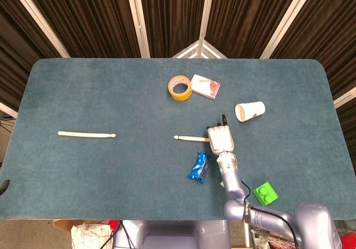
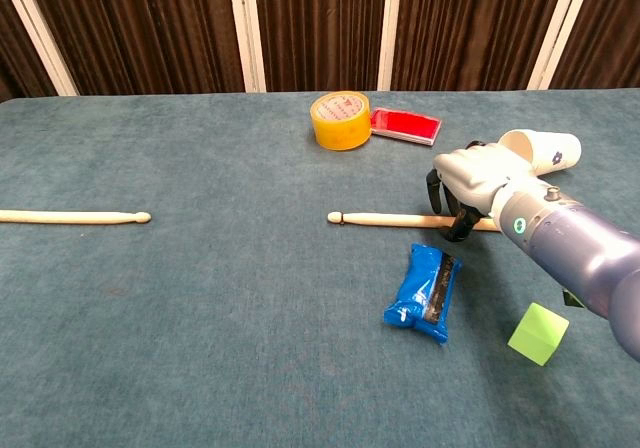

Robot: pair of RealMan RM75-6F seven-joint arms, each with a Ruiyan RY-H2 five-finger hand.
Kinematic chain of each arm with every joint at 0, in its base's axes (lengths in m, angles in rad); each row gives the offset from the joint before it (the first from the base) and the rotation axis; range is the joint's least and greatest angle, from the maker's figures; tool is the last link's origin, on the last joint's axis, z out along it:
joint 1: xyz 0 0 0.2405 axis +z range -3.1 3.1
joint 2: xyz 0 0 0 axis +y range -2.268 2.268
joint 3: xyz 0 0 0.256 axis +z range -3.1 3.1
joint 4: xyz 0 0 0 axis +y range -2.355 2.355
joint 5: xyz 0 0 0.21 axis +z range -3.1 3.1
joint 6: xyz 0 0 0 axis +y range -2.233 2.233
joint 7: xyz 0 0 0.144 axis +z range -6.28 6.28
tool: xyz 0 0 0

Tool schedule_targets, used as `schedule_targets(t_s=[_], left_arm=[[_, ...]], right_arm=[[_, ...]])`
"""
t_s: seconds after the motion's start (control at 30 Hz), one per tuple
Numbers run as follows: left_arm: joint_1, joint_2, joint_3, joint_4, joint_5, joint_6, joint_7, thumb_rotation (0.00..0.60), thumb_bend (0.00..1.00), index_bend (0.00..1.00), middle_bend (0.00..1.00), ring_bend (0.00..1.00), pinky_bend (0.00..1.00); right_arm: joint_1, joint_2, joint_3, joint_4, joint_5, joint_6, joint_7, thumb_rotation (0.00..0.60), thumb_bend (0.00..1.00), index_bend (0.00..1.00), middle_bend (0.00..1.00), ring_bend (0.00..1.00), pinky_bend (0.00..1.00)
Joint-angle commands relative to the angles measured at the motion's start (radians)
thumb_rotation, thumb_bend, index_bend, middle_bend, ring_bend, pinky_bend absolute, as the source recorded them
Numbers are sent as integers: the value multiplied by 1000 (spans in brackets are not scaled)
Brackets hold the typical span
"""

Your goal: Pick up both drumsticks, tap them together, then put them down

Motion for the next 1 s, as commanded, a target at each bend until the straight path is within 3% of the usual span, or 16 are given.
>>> schedule_targets(t_s=[0.03, 1.0], left_arm=[[0, 0, 0, -1, 0, 0, 2, 600, 304, 80, 0, 0, 13], [0, 3, 1, -7, -5, 0, 4, 600, 304, 84, 0, 0, 13]], right_arm=[[0, -1, -2, 3, 0, -1, -3, 600, 379, 507, 538, 343, 4], [-8, 3, -28, 15, -52, -12, 14, 600, 426, 635, 604, 387, 3]])
